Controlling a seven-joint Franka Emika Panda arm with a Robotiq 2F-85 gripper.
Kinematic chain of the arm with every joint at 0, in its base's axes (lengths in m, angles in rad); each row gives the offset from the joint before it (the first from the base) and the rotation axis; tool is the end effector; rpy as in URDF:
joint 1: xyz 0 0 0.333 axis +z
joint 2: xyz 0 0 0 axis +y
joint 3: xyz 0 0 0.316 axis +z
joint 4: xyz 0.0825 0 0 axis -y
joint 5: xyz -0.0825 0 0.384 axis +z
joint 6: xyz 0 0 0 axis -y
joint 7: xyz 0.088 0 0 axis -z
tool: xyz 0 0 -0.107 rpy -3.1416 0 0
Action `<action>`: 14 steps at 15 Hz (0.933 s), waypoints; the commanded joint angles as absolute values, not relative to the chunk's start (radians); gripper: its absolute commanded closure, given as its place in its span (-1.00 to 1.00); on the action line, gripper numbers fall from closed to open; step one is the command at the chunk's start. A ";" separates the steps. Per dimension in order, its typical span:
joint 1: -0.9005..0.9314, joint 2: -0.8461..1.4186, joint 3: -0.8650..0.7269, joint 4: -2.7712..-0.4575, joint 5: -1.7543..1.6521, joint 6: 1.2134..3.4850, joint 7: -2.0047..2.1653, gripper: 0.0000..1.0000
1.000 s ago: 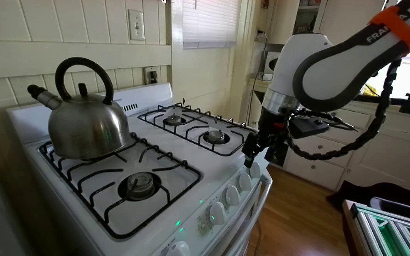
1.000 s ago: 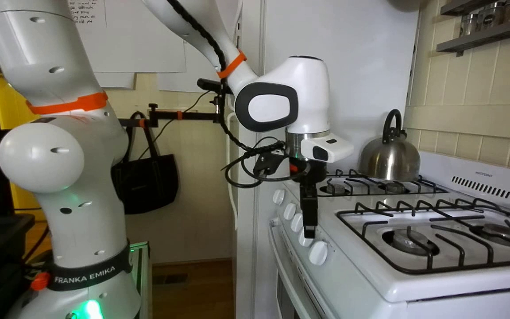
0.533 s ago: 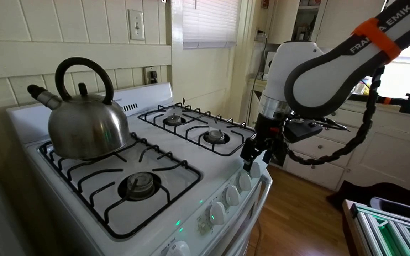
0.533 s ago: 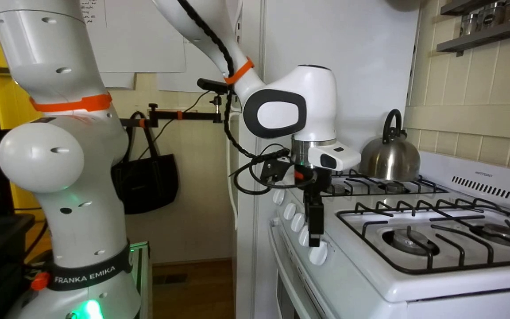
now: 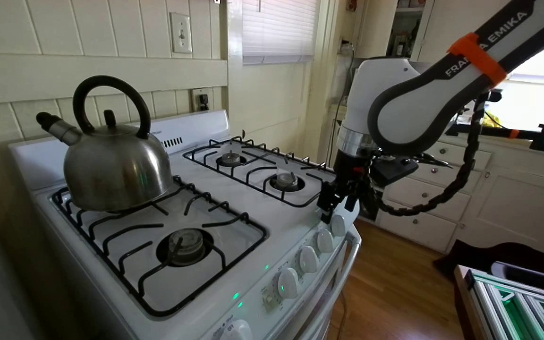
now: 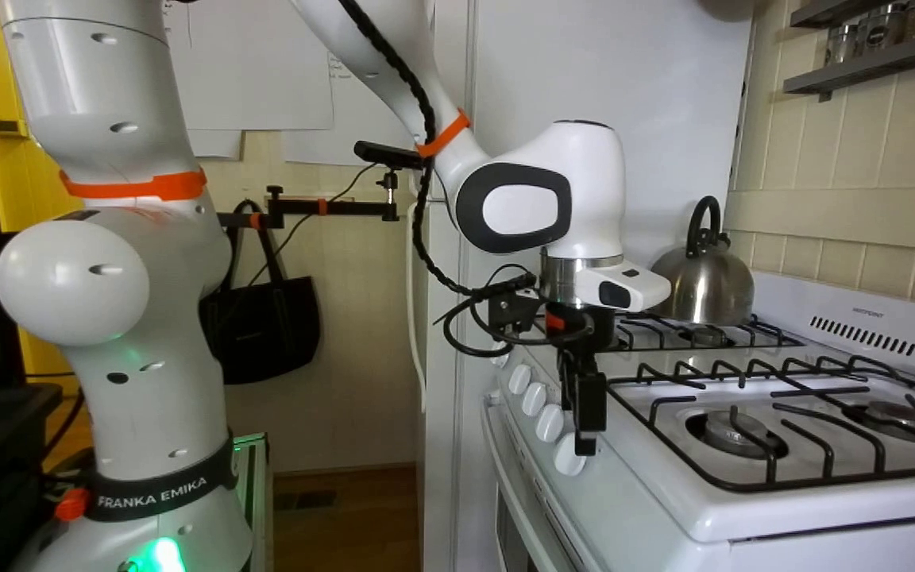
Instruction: Turn the first right switch to the left
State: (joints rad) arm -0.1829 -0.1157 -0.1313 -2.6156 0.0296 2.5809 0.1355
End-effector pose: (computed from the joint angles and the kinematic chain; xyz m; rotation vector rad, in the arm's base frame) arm 0.4164 -0.1349 0.2982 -3.0273 0.7310 -0.1283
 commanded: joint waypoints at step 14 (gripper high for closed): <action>-0.175 -0.074 -0.147 -2.585 0.021 2.519 0.019 0.48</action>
State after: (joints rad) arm -0.1813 -0.0906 -0.1407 -2.6044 0.0293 2.5517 0.0128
